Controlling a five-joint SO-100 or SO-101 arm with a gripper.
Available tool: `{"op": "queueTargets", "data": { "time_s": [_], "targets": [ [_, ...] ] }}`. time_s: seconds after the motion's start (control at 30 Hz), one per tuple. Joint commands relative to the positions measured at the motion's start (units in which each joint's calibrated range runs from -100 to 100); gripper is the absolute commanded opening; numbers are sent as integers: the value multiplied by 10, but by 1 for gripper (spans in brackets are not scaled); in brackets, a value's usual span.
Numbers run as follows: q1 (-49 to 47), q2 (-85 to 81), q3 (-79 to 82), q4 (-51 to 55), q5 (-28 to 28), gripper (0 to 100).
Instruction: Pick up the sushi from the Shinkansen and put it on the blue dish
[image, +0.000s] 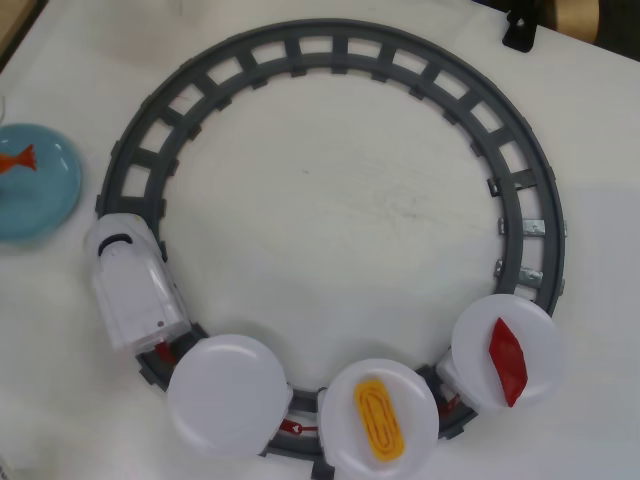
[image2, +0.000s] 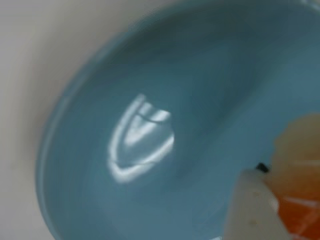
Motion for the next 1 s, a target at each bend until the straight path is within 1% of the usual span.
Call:
{"op": "queueTargets", "data": {
  "time_s": [0.0,0.13,0.17,0.3,0.37,0.67,0.83,0.97],
  "targets": [
    [15,5,-43,-7,3,3],
    [33,26,-38,-7,3,3],
    [40,27,-37,-7,3,5],
    [55,26,-42,-7,3,20],
    [56,26,-43,-7,6,23],
    [50,13,-44,-4,8,24],
    [51,-65,-35,3,7,24],
    [49,-132,-35,58,5,24]
  ]
}}
